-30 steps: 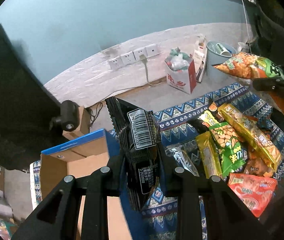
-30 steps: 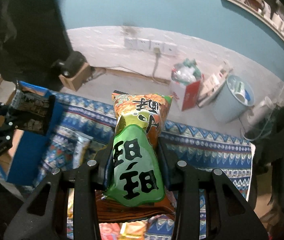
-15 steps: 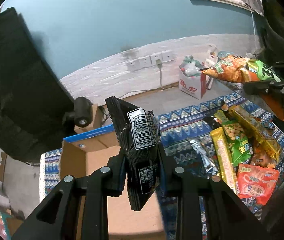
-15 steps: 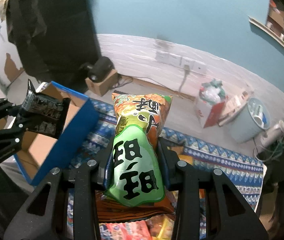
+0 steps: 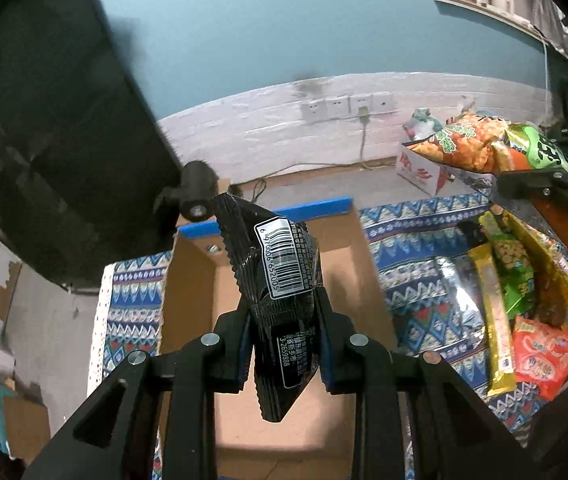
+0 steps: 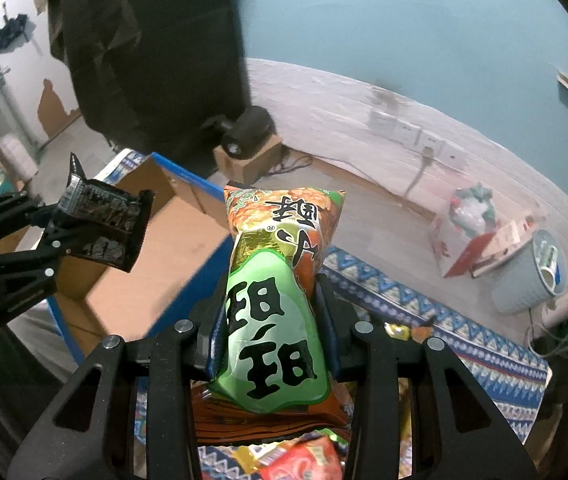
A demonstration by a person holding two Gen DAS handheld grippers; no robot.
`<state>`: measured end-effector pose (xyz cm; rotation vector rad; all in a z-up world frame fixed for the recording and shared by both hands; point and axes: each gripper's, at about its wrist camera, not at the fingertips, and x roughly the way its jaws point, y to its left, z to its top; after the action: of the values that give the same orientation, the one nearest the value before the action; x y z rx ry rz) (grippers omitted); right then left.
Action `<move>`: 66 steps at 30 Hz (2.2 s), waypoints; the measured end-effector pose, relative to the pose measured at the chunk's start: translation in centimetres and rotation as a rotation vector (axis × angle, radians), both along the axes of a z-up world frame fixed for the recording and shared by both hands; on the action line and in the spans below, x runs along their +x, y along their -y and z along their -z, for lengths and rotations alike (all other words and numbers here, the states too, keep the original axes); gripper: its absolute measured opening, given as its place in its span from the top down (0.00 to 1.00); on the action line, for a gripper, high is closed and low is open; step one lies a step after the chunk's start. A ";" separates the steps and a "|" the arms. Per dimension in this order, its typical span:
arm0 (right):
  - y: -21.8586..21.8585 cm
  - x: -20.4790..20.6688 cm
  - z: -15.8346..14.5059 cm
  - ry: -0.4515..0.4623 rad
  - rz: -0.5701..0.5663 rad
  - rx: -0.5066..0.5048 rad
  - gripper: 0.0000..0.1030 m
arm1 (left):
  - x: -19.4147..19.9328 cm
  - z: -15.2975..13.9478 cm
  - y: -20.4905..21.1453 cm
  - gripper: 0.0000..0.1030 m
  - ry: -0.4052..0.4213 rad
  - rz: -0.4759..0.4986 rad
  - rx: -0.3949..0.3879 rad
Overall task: Organize snacks
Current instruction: 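Carry the black bag into the box and release it with the left gripper, then lower the green-orange chip bag into the box and open the right gripper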
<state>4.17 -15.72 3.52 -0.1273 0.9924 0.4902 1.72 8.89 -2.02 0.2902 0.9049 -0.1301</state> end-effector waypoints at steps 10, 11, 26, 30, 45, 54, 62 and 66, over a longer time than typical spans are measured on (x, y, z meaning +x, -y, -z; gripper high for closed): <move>-6.1 0.4 0.8 -0.025 -0.087 -0.011 0.64 | 0.4 2.3 -4.2 0.74 -0.051 -0.072 0.008; -6.6 0.4 0.9 -0.029 -0.094 -0.010 0.64 | 0.4 2.6 -4.6 0.74 -0.054 -0.079 0.010; -13.5 1.5 4.1 -0.147 -0.152 -0.005 0.64 | 0.5 5.4 -8.8 0.73 -0.149 -0.150 0.030; -14.8 1.8 5.4 -0.183 -0.161 -0.004 0.64 | 0.4 5.9 -8.7 0.65 -0.166 -0.149 0.073; -16.5 2.6 8.4 -0.254 -0.165 -0.011 0.55 | 0.9 4.4 -9.9 0.46 -0.134 -0.203 0.029; -14.1 2.1 7.5 -0.220 -0.132 -0.047 0.38 | 0.8 4.4 -7.6 0.46 -0.144 -0.154 0.034; -9.7 1.1 6.3 -0.177 -0.080 -0.090 0.37 | 0.5 3.9 -4.1 0.39 -0.145 -0.078 0.035; -7.5 0.7 6.0 -0.164 -0.053 -0.100 0.36 | 0.0 4.0 -2.2 0.39 -0.150 -0.040 0.048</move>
<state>4.87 -8.22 -2.48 -0.2058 1.1769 0.5055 1.76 11.11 -6.00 0.3101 1.0633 -0.0944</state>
